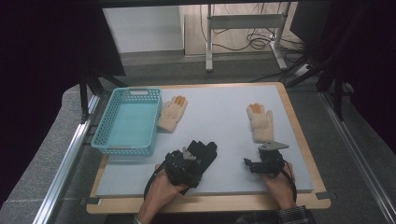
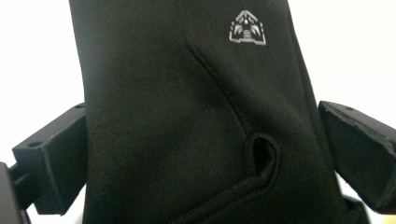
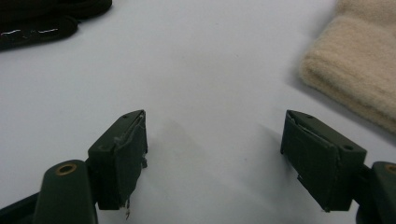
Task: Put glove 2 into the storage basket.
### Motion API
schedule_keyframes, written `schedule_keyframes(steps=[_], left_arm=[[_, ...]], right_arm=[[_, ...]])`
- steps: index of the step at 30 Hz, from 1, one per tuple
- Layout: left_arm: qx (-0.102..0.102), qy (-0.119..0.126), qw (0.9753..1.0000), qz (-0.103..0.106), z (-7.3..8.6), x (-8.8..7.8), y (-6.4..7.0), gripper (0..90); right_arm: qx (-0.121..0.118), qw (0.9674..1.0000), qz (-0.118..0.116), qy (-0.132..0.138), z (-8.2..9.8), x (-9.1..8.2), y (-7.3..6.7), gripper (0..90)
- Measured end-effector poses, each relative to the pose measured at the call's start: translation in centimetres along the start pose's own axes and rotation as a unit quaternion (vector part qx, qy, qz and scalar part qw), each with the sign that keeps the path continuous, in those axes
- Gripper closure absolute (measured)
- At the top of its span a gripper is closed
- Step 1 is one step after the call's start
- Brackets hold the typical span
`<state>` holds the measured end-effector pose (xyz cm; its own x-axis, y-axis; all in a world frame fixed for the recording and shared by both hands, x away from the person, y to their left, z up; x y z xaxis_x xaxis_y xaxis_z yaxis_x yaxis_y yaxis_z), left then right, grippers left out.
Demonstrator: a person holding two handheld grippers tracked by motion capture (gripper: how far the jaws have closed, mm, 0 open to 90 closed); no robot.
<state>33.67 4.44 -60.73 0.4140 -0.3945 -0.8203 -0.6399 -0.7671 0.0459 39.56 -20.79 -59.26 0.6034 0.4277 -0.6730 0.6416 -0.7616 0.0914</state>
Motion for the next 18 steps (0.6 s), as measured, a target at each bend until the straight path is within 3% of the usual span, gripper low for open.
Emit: schedule_keyframes(steps=[3, 8, 9, 12, 18], left_arm=[[-0.003, -0.001, 1.0000, -0.003, 0.0, -0.2, -0.2, 7.5], [-0.004, 0.008, 0.9999, -0.007, 0.0, -1.0, -1.2, 33.8], [-0.006, 0.011, 0.9999, -0.008, 0.0, -1.2, -1.6, 33.8], [-0.008, 0.016, 0.9997, -0.014, 0.0, -1.3, -2.2, 51.6], [0.000, 0.021, 0.9997, -0.016, -0.1, -1.6, -2.4, 61.1]], right_arm=[[0.000, 1.0000, 0.000, 0.000, 0.0, 0.0, 0.0, 22.4], [-0.001, 1.0000, 0.001, 0.000, 0.0, 0.0, 0.0, 22.4], [-0.001, 1.0000, 0.001, 0.000, 0.0, 0.0, 0.0, 22.4], [0.000, 1.0000, 0.000, 0.000, 0.0, 0.0, 0.0, 22.4], [0.000, 1.0000, 0.000, 0.000, 0.0, 0.0, 0.0, 22.3]])
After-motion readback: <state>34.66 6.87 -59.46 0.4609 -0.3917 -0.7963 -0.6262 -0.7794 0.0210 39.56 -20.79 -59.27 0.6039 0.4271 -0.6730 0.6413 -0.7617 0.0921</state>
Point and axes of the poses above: each handheld gripper's, and its own axes: x roughly forward along the jaws, z roughly out of its underside, y roughly to its right, the point moved 9 cm from there along x, roughly forward along the jaws, and after that the axes turned 3 degrees about -x, right-handed, at the moved point
